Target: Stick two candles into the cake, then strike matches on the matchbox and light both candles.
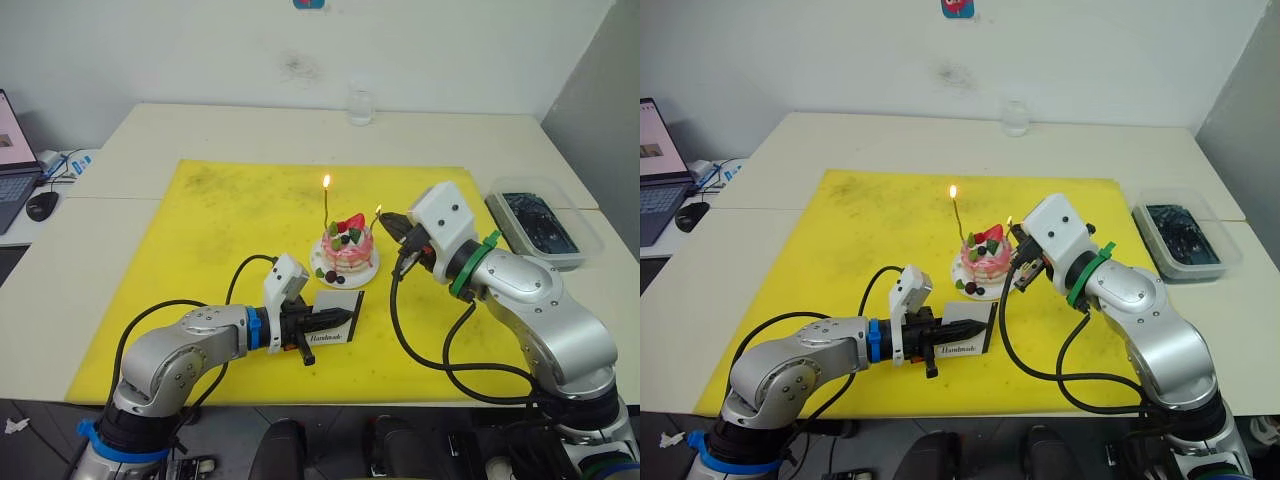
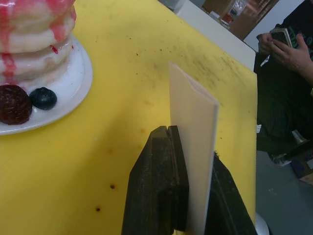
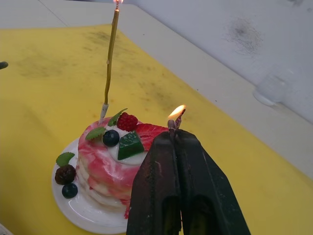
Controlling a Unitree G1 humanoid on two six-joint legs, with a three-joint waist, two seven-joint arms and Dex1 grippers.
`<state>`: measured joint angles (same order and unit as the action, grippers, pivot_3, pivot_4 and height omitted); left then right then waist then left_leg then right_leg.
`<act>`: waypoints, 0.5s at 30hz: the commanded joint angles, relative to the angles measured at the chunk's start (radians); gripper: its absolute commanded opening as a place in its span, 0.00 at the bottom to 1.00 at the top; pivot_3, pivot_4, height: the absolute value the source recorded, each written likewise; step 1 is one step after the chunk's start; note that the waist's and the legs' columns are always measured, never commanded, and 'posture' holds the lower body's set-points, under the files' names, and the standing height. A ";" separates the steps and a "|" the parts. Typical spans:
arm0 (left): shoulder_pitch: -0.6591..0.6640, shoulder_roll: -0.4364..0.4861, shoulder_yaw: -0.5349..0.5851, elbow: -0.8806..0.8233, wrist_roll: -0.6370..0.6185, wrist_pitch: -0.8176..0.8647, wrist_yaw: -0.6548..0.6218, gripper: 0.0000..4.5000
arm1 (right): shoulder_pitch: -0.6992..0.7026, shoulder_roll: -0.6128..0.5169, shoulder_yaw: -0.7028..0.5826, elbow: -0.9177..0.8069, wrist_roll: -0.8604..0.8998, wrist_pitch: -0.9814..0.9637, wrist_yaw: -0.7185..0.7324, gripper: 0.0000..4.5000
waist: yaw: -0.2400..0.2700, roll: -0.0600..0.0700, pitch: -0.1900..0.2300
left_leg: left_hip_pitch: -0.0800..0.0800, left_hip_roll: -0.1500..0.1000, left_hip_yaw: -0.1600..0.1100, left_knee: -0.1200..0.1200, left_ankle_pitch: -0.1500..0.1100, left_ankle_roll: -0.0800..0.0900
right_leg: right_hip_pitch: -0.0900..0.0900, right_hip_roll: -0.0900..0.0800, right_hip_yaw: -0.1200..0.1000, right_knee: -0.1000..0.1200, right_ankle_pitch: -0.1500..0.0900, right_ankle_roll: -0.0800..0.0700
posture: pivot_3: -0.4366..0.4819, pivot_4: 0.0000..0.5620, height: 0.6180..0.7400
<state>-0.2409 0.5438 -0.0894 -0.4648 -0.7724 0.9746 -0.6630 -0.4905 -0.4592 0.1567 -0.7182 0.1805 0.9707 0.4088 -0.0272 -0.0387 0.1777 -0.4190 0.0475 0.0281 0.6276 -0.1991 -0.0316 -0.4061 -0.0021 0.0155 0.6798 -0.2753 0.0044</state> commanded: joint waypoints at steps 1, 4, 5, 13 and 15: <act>-0.011 -0.008 0.002 -0.027 -0.014 -0.001 0.000 0.00 | 0.002 0.008 -0.024 -0.025 0.008 -0.012 -0.013 0.01 | 0.000 0.000 0.000 | 0.000 0.000 0.000 0.000 0.000 0.000 | 0.000 0.000 0.000 0.000 0.000 0.000 | 0.48 0.27 1.00; -0.011 -0.007 0.002 -0.028 -0.015 0.001 0.002 0.00 | 0.009 0.014 -0.028 -0.022 0.011 -0.014 -0.013 0.01 | 0.000 0.000 0.000 | 0.000 0.000 0.000 0.000 0.000 0.000 | 0.000 0.000 0.000 0.000 0.000 0.000 | 0.48 0.27 1.00; -0.011 -0.008 0.002 -0.029 -0.016 0.002 0.003 0.00 | 0.011 0.015 -0.031 -0.020 0.012 -0.015 -0.013 0.01 | 0.000 0.000 0.000 | 0.000 0.000 0.000 0.000 0.000 0.000 | 0.000 0.000 0.000 0.000 0.000 0.000 | 0.48 0.27 1.00; -0.008 -0.009 0.003 -0.034 -0.022 0.006 0.010 0.00 | 0.029 0.022 -0.036 -0.015 0.015 -0.021 -0.010 0.01 | 0.000 0.000 0.000 | 0.000 0.000 0.000 0.000 0.000 0.000 | 0.000 0.000 0.000 0.000 0.000 0.000 | 0.48 0.27 1.00; -0.008 -0.009 0.003 -0.034 -0.024 0.006 0.011 0.00 | 0.031 0.022 -0.035 -0.015 0.017 -0.021 -0.009 0.01 | 0.000 0.000 0.000 | 0.000 0.000 0.000 0.000 0.000 0.000 | 0.000 0.000 0.000 0.000 0.000 0.000 | 0.48 0.27 1.00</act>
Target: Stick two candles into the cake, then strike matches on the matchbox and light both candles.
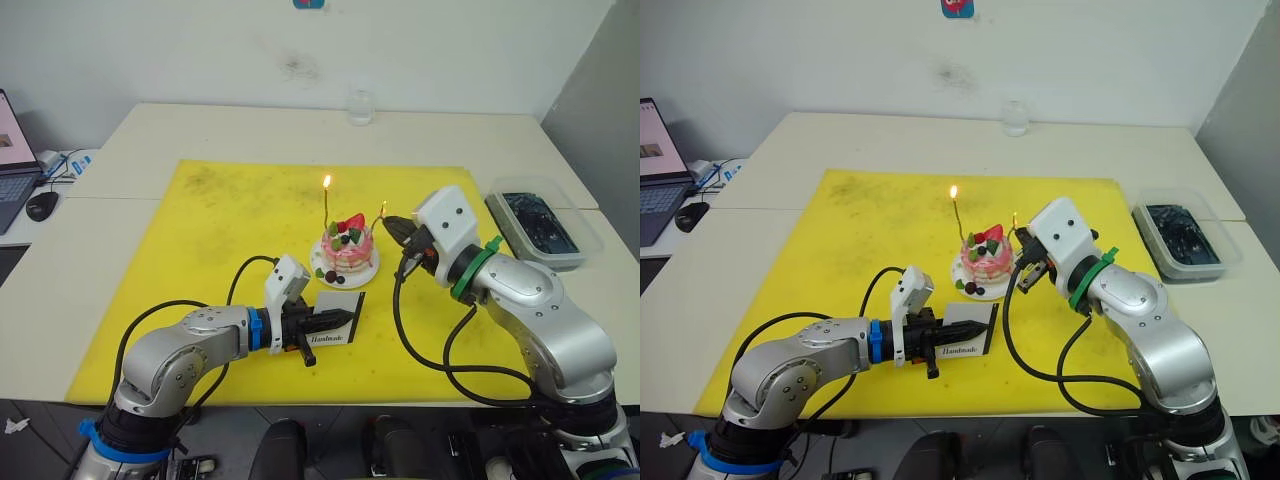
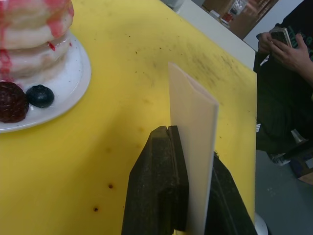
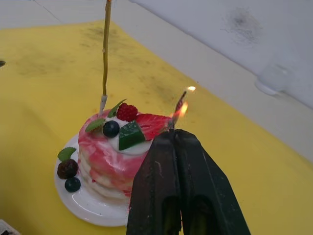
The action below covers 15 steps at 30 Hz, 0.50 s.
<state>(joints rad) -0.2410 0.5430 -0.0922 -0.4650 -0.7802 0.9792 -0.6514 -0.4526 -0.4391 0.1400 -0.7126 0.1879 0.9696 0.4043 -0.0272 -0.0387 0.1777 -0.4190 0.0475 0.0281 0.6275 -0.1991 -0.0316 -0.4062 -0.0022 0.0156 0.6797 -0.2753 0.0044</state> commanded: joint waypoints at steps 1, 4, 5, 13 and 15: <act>-0.007 -0.007 0.005 -0.034 -0.016 0.000 0.000 0.00 | -0.005 0.002 -0.019 -0.022 0.011 -0.020 -0.004 0.01 | 0.000 0.000 0.000 | 0.000 0.000 0.000 0.000 0.000 0.000 | 0.000 0.000 0.000 0.000 0.000 0.000 | 0.48 0.27 1.00; -0.004 -0.008 0.003 -0.037 -0.017 -0.002 0.004 0.00 | -0.002 0.001 -0.021 -0.026 0.016 -0.018 -0.002 0.01 | 0.000 0.000 0.000 | 0.000 0.000 0.000 0.000 0.000 0.000 | 0.000 0.000 0.000 0.000 0.000 0.000 | 0.48 0.27 1.00; -0.003 -0.008 0.003 -0.037 -0.017 -0.003 0.005 0.00 | -0.002 0.001 -0.022 -0.027 0.018 -0.017 0.000 0.01 | 0.000 0.000 0.000 | 0.000 0.000 0.000 0.000 0.000 0.000 | 0.000 0.000 0.000 0.000 0.000 0.000 | 0.48 0.27 1.00; 0.004 -0.006 0.007 -0.041 -0.026 -0.001 0.005 0.00 | 0.012 -0.033 -0.041 -0.068 0.066 0.004 0.032 0.01 | 0.000 0.000 0.000 | 0.000 0.000 0.000 0.000 0.000 0.000 | 0.000 0.000 0.000 0.000 0.000 0.000 | 0.48 0.27 1.00; 0.005 -0.003 0.010 -0.042 -0.037 0.007 -0.001 0.00 | 0.020 -0.059 -0.067 -0.087 0.083 0.018 0.046 0.01 | 0.000 0.000 0.000 | 0.000 0.000 0.000 0.000 0.000 0.000 | 0.000 0.000 0.000 0.000 0.000 0.000 | 0.48 0.27 1.00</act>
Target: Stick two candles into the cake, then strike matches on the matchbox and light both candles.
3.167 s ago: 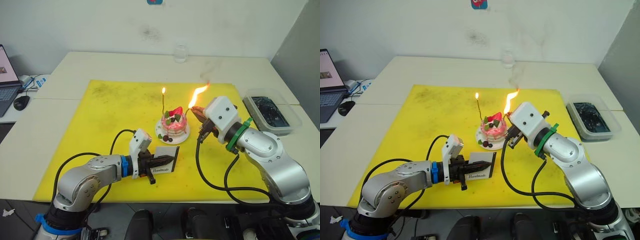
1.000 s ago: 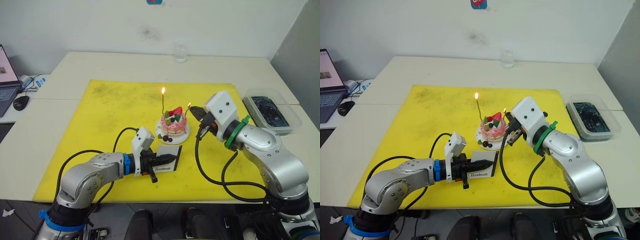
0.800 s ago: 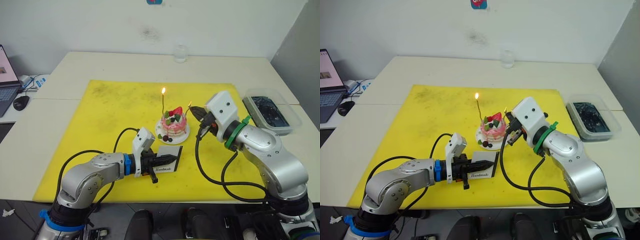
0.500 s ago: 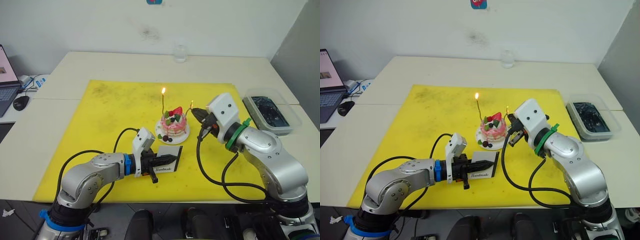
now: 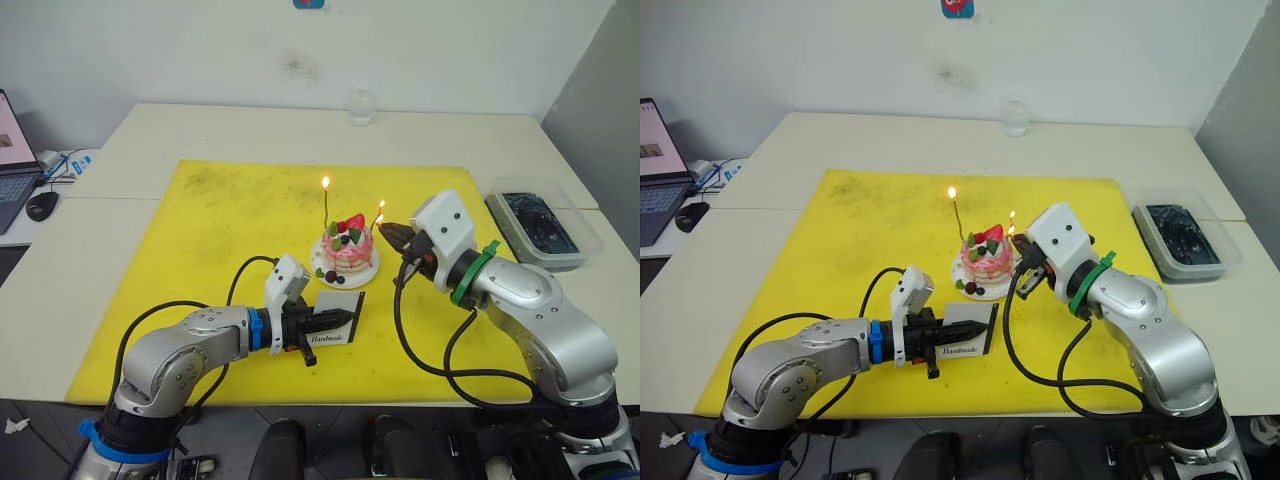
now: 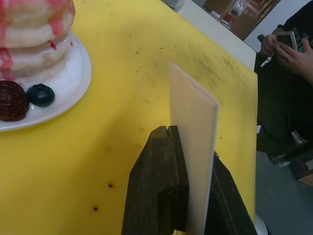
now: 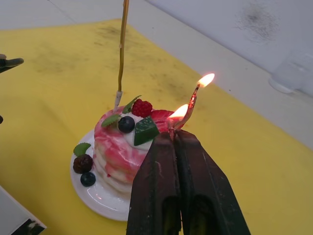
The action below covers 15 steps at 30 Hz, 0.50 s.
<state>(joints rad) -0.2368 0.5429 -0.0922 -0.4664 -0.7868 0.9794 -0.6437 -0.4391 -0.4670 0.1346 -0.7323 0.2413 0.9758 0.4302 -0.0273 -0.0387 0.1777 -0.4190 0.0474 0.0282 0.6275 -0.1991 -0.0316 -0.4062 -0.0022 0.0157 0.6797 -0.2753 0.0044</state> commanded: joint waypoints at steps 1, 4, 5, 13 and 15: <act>0.001 0.000 0.013 -0.043 -0.039 0.013 -0.013 0.00 | 0.016 -0.051 -0.083 -0.078 0.039 0.020 0.029 0.01 | 0.000 0.000 0.000 | 0.000 0.000 0.000 0.000 0.000 0.000 | 0.000 0.000 0.000 0.000 0.000 0.000 | 0.48 0.27 1.00; 0.004 0.004 0.015 -0.051 -0.061 0.026 -0.019 0.00 | 0.083 -0.131 -0.181 -0.101 0.052 0.041 0.054 0.01 | 0.002 0.000 0.000 | 0.000 0.000 0.000 0.000 0.000 0.000 | 0.000 0.000 0.000 -0.001 0.000 0.000 | 0.48 0.27 1.00; 0.005 0.004 0.015 -0.053 -0.065 0.027 -0.018 0.00 | 0.108 -0.154 -0.214 -0.103 0.054 0.047 0.058 0.01 | 0.005 0.000 0.000 | -0.001 0.000 0.000 0.000 0.000 0.000 | 0.000 0.000 0.000 -0.001 0.000 0.000 | 0.48 0.27 1.00; 0.002 -0.047 -0.011 -0.045 -0.060 0.013 0.015 0.00 | 0.219 -0.213 -0.486 0.145 -0.022 -0.028 -0.033 0.01 | 0.003 0.000 0.000 | 0.000 -0.001 0.000 0.000 0.000 0.000 | 0.000 -0.001 0.000 -0.001 0.000 0.000 | 0.48 0.27 1.00; 0.002 -0.057 -0.015 -0.045 -0.057 0.012 0.018 0.00 | 0.217 -0.210 -0.491 0.219 -0.048 -0.088 -0.056 0.01 | 0.001 0.000 0.000 | 0.000 -0.001 0.001 0.000 0.000 0.000 | 0.001 0.000 0.001 0.000 0.000 0.000 | 0.48 0.27 1.00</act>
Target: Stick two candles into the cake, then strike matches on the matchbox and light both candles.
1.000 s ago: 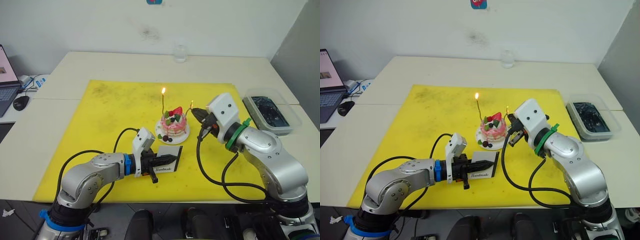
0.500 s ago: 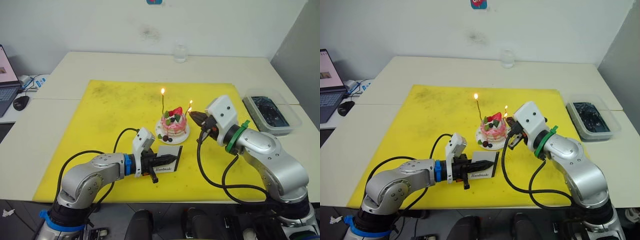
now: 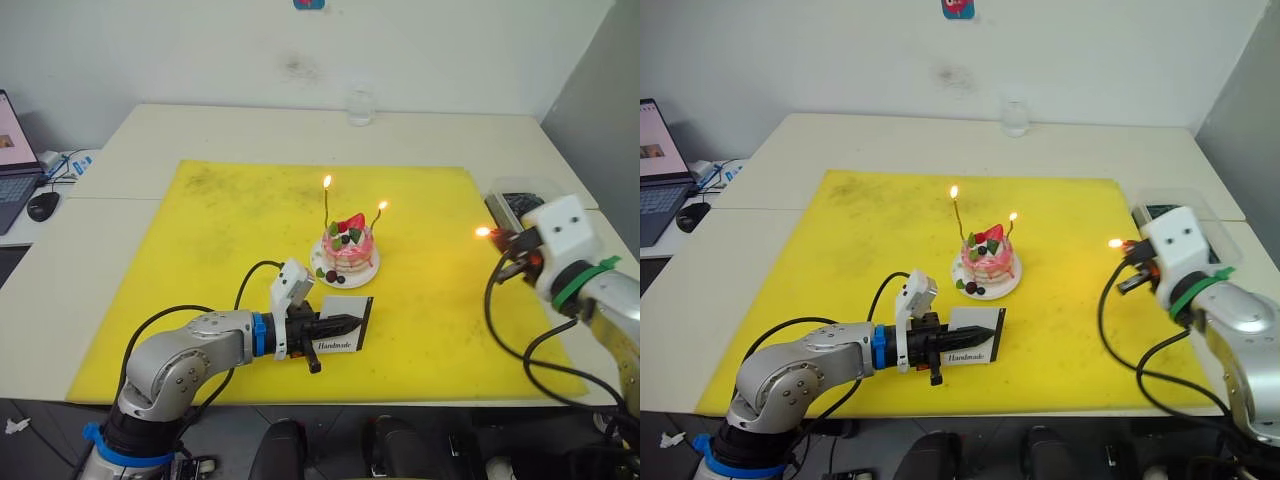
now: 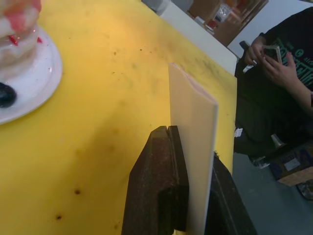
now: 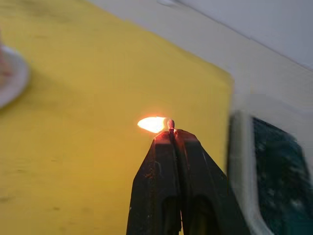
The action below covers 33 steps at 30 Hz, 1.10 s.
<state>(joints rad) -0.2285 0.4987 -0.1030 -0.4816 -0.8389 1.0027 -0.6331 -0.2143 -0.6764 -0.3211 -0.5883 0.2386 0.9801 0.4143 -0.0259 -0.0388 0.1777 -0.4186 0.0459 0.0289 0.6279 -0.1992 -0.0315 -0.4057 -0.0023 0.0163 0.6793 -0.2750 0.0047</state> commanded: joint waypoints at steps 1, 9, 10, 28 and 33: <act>-0.009 -0.017 -0.008 -0.028 -0.004 -0.011 0.010 0.00 | -0.011 -0.001 -0.036 0.102 -0.052 -0.116 -0.044 0.01 | -0.002 0.000 0.000 | 0.000 0.000 0.000 0.000 0.000 0.000 | 0.000 0.000 0.000 0.000 0.000 0.000 | 0.48 0.27 1.00; -0.004 -0.047 -0.013 -0.028 0.003 -0.017 0.040 0.00 | -0.079 -0.058 0.082 0.551 -0.222 -0.545 -0.067 0.01 | -0.003 0.000 0.000 | 0.000 -0.001 0.001 0.000 0.000 0.000 | 0.000 0.004 0.001 0.000 0.000 0.000 | 0.48 0.27 1.00; -0.003 -0.049 -0.013 -0.029 0.003 -0.016 0.043 0.00 | -0.089 -0.065 0.095 0.590 -0.237 -0.583 -0.067 0.01 | -0.003 0.000 0.000 | 0.000 -0.001 0.001 0.000 0.000 0.000 | 0.000 0.004 0.001 0.000 0.000 0.000 | 0.48 0.27 1.00; 0.001 -0.037 0.009 -0.051 -0.025 0.014 0.075 0.00 | -0.171 -0.079 0.118 0.774 -0.323 -0.782 -0.126 0.87 | -0.003 0.001 0.000 | 0.000 0.000 0.001 0.000 0.000 0.000 | 0.000 0.004 0.001 0.001 0.000 0.000 | 0.48 0.27 1.00; 0.001 -0.016 0.078 -0.071 -0.103 0.094 0.123 0.00 | -0.096 -0.100 0.043 0.564 -0.288 -0.689 -0.082 0.99 | -0.001 0.001 0.000 | 0.000 0.001 0.001 0.000 0.000 0.000 | 0.000 0.004 0.001 0.001 0.000 0.000 | 0.48 0.27 1.00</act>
<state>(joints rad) -0.2235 0.4757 -0.0624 -0.5049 -0.8957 1.0704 -0.5255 -0.3163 -0.7469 -0.2258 0.0702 -0.0702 0.2692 0.3145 -0.0274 -0.0378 0.1775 -0.4185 0.0467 0.0296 0.6279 -0.1990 -0.0317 -0.4055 0.0012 0.0172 0.6803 -0.2751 0.0047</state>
